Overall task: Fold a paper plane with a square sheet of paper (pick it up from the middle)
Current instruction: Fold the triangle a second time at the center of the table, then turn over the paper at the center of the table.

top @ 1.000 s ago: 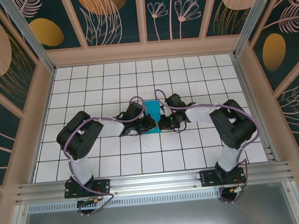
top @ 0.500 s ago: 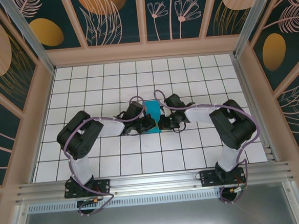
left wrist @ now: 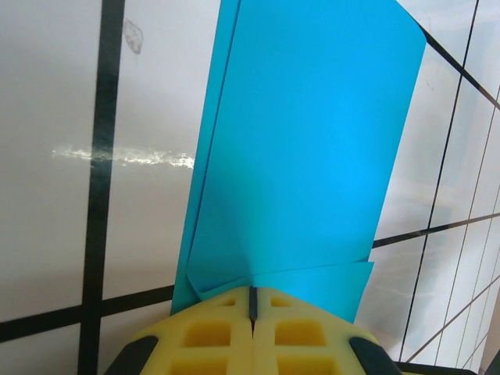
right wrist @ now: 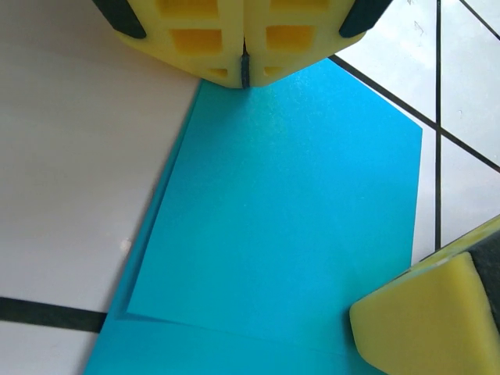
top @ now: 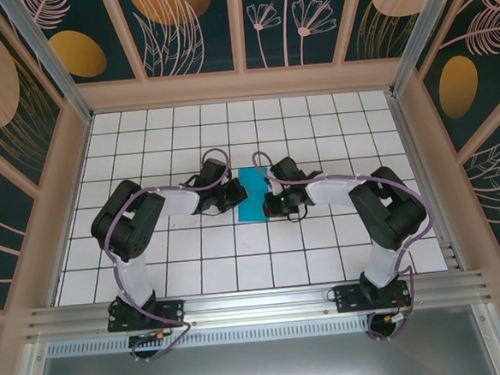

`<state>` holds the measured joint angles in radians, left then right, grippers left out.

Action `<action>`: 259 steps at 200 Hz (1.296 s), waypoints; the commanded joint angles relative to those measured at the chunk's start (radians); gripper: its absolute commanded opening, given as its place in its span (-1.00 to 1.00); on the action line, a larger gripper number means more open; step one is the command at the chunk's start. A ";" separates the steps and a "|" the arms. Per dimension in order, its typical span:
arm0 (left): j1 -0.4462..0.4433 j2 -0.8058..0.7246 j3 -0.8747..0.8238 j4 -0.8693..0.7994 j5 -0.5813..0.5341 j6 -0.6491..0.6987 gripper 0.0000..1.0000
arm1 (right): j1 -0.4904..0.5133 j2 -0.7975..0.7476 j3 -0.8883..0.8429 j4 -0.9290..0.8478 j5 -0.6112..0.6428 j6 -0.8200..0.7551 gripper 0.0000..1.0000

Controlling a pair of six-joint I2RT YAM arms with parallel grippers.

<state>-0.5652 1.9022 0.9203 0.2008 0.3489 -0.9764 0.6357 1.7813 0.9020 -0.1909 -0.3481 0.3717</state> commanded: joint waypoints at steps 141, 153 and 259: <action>0.110 -0.139 0.046 -0.142 -0.134 0.122 -0.80 | -0.019 0.000 0.027 -0.082 0.060 0.031 -0.90; 0.110 -0.174 0.046 -0.144 -0.135 0.120 -0.70 | -0.033 -0.039 0.069 -0.042 0.025 0.053 -0.82; 0.088 -0.259 -0.135 0.115 0.104 -0.037 -0.27 | -0.151 0.005 0.104 0.109 -0.099 0.048 -0.23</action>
<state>-0.4603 1.6272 0.7982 0.2245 0.3813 -0.9684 0.4866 1.7279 0.9779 -0.1074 -0.3893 0.4446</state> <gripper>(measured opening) 0.361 0.384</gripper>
